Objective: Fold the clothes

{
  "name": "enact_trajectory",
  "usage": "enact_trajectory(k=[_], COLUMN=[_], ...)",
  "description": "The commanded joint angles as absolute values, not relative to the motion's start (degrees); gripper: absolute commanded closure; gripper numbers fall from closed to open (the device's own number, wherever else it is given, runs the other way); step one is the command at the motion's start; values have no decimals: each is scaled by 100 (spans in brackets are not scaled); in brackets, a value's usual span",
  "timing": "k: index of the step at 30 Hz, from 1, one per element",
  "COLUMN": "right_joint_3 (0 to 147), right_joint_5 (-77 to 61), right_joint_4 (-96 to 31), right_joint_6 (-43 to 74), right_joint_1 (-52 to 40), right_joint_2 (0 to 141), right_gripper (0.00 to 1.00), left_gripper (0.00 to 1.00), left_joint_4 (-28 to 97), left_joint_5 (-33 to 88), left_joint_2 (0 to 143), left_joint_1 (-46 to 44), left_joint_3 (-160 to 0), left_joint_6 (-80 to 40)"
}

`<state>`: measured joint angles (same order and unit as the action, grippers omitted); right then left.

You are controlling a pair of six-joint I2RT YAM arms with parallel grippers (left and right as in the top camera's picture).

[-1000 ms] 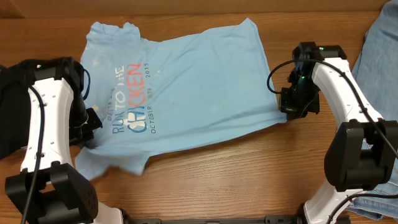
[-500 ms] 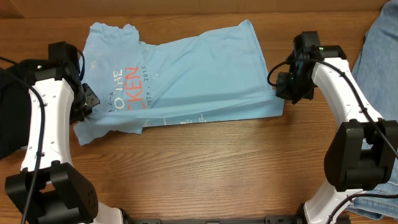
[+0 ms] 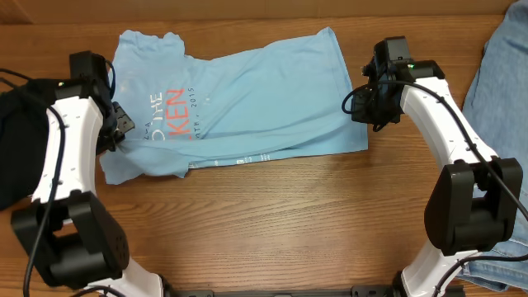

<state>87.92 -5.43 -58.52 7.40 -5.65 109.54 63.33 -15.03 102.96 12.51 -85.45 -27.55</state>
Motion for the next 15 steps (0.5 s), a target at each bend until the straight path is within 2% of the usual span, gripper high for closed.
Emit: enact_trajectory(k=[1,6,9,11,14,15], right_joint_3=[8444,7950,7896,7896,7896,7896], right_joint_5=[-460,-458,-460,-460,-458,-458], right_joint_4=[-5658,-5059,-4692,-4560,-4499,-4482], right_joint_6=[705,703,705,705,705,705], right_joint_1=[-552,-552,-552,-552,-552,-552], right_joint_2=[10750,10750,10750,10750,10750,10750], right_gripper=[95,95,88,87,87,72], left_gripper=[96,96,95,87,86,75], left_joint_4=[6200,5682,5323,5116,5000,4967], left_joint_5=[-1863,-1951,-1946,-1944,-1752,-1684], left_joint_2=[10667,10774,10779,10779,10785,10801], left_joint_1=[1313,1321,1321,1310,1310,1310], left_joint_3=[-8545,-8545,-8545,-8545,-8545,-8545], left_joint_6=[-2877,-2912,-3092,-3092,-3092,-3089])
